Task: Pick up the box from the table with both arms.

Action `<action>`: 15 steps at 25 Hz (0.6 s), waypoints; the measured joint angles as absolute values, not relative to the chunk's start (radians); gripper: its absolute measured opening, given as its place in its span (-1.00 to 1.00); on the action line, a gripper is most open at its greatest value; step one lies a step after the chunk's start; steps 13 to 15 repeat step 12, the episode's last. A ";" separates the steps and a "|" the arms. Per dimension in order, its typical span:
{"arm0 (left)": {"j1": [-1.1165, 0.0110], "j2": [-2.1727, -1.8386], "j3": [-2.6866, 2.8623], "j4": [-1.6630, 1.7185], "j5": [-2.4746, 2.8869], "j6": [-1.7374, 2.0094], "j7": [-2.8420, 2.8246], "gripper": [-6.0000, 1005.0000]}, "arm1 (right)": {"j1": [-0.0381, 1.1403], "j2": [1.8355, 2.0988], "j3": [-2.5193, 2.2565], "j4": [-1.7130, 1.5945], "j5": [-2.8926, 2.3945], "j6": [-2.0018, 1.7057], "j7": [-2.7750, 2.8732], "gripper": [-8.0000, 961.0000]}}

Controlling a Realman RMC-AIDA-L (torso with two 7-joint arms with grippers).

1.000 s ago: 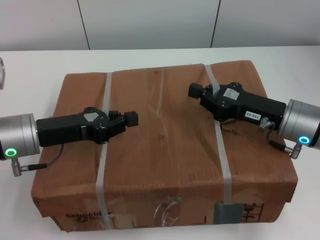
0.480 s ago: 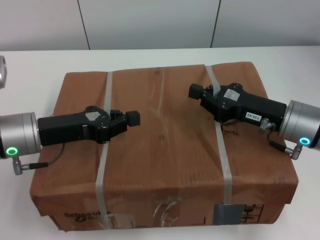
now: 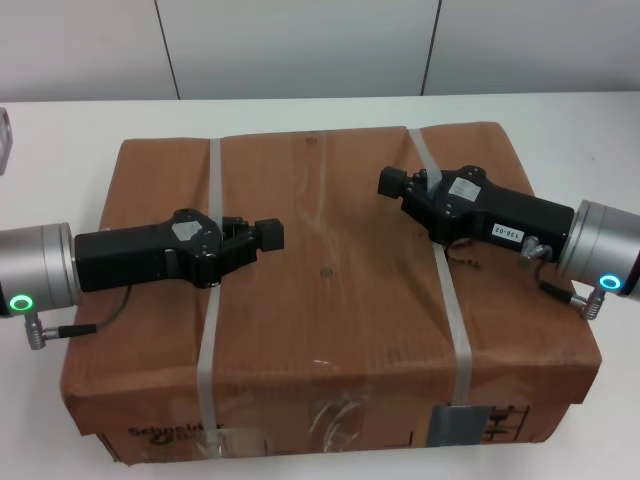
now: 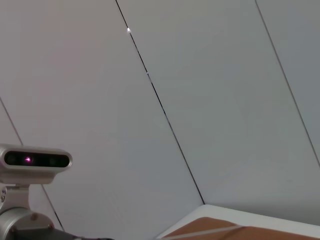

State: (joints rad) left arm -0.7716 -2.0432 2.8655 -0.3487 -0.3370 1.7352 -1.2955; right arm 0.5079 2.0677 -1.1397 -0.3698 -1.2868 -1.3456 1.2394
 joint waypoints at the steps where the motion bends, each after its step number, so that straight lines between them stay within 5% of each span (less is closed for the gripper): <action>1: -0.772 -2.043 2.866 -0.349 -0.337 1.736 -1.295 -0.88 | 0.508 2.068 -1.140 -0.370 -1.287 -1.346 1.239 -0.97; 15: -0.772 -2.043 2.865 -0.348 -0.340 1.739 -1.295 -0.88 | 0.508 2.068 -1.138 -0.370 -1.286 -1.346 1.239 -0.97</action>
